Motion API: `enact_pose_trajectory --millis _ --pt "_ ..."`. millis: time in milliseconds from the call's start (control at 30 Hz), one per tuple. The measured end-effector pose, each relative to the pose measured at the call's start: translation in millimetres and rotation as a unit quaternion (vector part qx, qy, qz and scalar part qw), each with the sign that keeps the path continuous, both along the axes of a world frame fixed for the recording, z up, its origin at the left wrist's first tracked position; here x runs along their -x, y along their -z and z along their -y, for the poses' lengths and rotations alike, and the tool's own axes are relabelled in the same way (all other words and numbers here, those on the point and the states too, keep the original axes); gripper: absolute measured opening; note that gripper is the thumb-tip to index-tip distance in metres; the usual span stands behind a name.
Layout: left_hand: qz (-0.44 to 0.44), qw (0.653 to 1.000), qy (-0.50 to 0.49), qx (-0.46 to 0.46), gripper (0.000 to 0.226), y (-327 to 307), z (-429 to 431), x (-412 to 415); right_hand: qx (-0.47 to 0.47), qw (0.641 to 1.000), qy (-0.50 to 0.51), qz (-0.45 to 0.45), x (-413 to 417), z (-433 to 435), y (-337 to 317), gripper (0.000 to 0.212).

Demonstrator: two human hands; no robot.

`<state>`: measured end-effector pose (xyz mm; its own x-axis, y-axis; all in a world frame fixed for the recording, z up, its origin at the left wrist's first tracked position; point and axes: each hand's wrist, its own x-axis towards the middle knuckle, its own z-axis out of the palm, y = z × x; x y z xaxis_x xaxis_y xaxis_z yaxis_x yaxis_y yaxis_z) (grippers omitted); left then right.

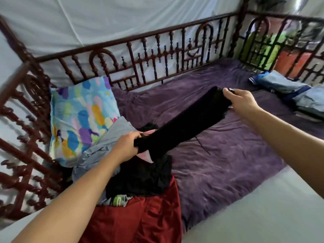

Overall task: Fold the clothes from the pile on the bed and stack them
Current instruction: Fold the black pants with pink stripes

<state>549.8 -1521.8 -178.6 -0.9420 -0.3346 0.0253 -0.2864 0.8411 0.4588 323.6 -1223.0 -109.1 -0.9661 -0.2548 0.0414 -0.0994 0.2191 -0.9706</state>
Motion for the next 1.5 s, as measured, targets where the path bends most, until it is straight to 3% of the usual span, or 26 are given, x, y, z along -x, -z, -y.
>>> enact_pose_trajectory --millis 100,233,300,400,600,733,800,867,967,1000,1133,1233,1367,1500 --pt "-0.033 0.988 -0.089 -0.126 0.025 -17 -15 15 0.023 0.999 0.036 -0.002 10 -30 -13 0.03" --pt "-0.094 0.919 -0.143 -0.355 0.022 -45 -44 34 0.032 0.996 0.078 0.019 25 -60 -18 0.028" --pt "-0.13 0.896 -0.168 -0.389 0.026 -59 -50 39 0.027 0.995 0.094 0.032 31 -73 -22 0.028" --pt "-0.13 0.916 -0.155 -0.346 0.021 -68 -68 44 -0.011 0.997 0.072 0.025 31 -84 -23 0.021" --pt "0.005 0.951 -0.056 -0.304 0.011 -17 -134 64 -0.003 0.999 0.01 0.053 19 -81 -28 0.023" --pt "0.088 0.948 0.007 -0.307 0.053 23 -171 82 0.123 0.986 -0.033 0.108 9 -75 -52 0.017" --pt "0.088 0.94 0.04 -0.327 0.07 34 -185 95 0.162 0.979 -0.039 0.116 3 -75 -67 0.014" --pt "0.068 0.937 0.022 -0.341 0.064 38 -190 108 0.2 0.971 -0.039 0.129 -2 -76 -84 0.014" --pt "-0.015 0.973 0.005 -0.229 0.015 24 -172 122 0.231 0.96 -0.017 0.158 -6 -83 -106 0.017" --pt "-0.038 0.975 -0.005 -0.22 0.011 14 -161 125 0.237 0.957 -0.009 0.165 -5 -86 -110 0.018" --pt "-0.136 0.948 -0.066 -0.28 0.012 -39 -94 136 0.208 0.966 -0.011 0.155 -7 -93 -117 0.023" --pt "-0.233 0.926 -0.09 -0.285 0.016 -94 -31 143 0.099 0.986 -0.072 0.112 -14 -86 -119 0.016" --pt "-0.335 0.921 -0.087 -0.176 0.024 -169 31 143 -0.085 0.994 -0.075 0.002 -36 -35 -131 0.014" --pt "-0.389 0.906 -0.14 -0.088 0.035 -224 76 127 -0.047 0.993 -0.029 -0.1 -39 15 -157 0.034"
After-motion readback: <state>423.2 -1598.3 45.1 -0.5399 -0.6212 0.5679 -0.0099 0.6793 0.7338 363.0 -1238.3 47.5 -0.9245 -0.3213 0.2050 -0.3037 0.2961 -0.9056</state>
